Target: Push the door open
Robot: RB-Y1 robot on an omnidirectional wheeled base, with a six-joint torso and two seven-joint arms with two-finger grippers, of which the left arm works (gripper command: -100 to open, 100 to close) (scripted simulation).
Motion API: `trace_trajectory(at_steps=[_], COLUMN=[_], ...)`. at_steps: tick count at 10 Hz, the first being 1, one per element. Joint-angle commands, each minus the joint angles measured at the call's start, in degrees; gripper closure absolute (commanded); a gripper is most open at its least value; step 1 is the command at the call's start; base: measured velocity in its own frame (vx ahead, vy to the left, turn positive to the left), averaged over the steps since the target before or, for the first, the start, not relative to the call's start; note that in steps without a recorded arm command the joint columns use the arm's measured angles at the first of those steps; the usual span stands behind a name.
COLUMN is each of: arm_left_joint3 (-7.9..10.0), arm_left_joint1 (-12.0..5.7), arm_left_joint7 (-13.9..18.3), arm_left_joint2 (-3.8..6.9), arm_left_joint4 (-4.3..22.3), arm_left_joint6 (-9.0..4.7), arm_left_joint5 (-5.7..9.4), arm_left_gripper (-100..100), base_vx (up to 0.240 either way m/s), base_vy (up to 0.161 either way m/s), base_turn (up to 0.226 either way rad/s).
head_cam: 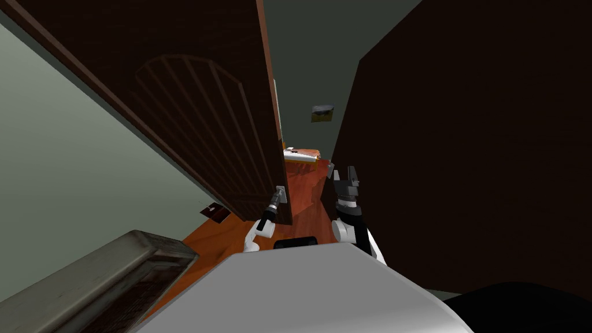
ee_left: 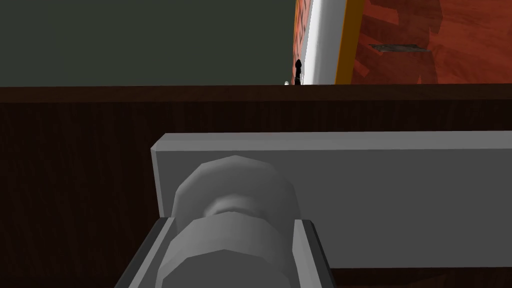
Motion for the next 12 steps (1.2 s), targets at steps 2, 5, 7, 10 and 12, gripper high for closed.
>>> trace_trajectory(at_steps=[2,5,7,10,12], arm_left_joint3=[2.22,3.79,4.85,6.44,7.47], arm_left_joint1=[-0.69,-1.25,-1.63,-2.20,-2.57], arm_left_joint7=[-0.7,-1.2,-1.6,-2.2,-2.5], arm_left_joint2=[-0.19,-0.70,-1.07,-1.68,-2.12], arm_left_joint4=[0.6,1.2,1.6,2.2,2.7], arm_left_joint6=[-0.02,0.19,0.33,0.54,0.67], arm_left_joint5=[0.09,0.13,0.16,0.21,0.24], arm_left_gripper=[100,100,100,100,100], base_vx=[0.079,0.089,0.091,0.102,0.090], base_vy=[-0.074,-0.082,-0.090,-0.086,-0.090], base_turn=[0.046,0.070,0.055,0.059,0.062])
